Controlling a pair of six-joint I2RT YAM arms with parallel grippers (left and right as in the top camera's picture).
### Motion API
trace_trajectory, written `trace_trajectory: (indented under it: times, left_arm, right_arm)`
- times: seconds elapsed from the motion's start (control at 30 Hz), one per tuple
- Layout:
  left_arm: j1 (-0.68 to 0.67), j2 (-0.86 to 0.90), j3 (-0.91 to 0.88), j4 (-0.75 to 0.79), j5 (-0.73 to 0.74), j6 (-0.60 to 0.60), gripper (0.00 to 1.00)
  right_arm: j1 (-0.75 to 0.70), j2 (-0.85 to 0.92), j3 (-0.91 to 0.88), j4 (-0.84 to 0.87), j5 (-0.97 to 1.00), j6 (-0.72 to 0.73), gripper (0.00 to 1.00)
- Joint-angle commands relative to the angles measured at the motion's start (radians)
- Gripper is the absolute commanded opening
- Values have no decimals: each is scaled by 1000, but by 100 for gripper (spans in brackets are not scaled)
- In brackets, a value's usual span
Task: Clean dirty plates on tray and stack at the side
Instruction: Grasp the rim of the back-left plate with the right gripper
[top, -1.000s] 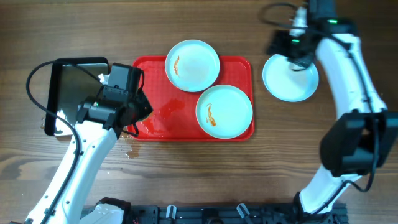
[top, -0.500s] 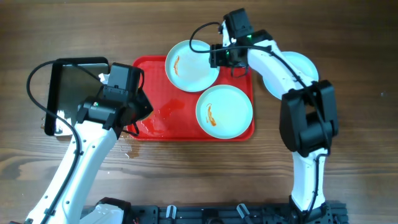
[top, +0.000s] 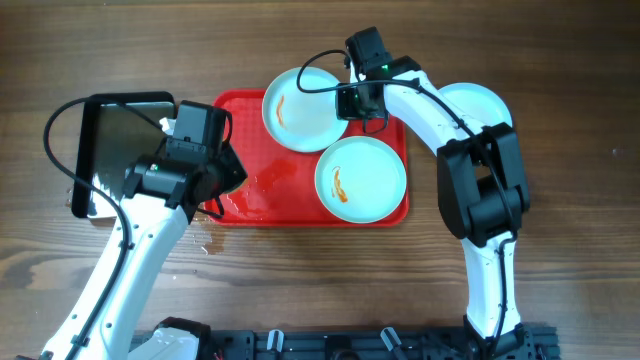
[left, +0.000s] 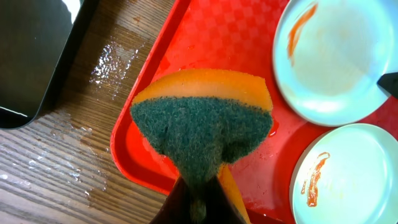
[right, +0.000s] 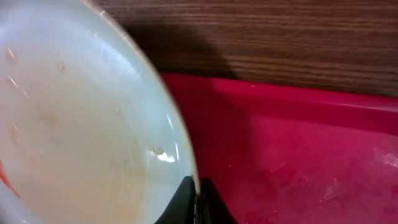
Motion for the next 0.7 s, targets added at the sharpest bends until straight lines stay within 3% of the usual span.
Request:
trace_trajectory:
  times: [0.0, 0.2, 0.4, 0.5, 0.63, 0.67]
  left_arm:
    - [-4, -1, -3, 7, 9, -6, 4]
    - [-4, -1, -3, 26, 8, -6, 4]
    - [-4, 0, -3, 26, -1, 24, 4]
    - [-4, 0, -3, 25, -3, 47, 4]
    - [-3, 0, -3, 25, -3, 47, 4]
    - [-3, 0, -3, 26, -3, 47, 4]
  right_arm:
    - [23, 21, 5, -20, -96, -4, 4]
    - [108, 21, 5, -35, -238, -5, 4]
    - [193, 21, 4, -86, -223, 27, 4]
    - [216, 21, 4, -98, -119, 99, 5]
    - [215, 21, 5, -118, -98, 97, 12]
    - [215, 21, 4, -134, -97, 94, 24]
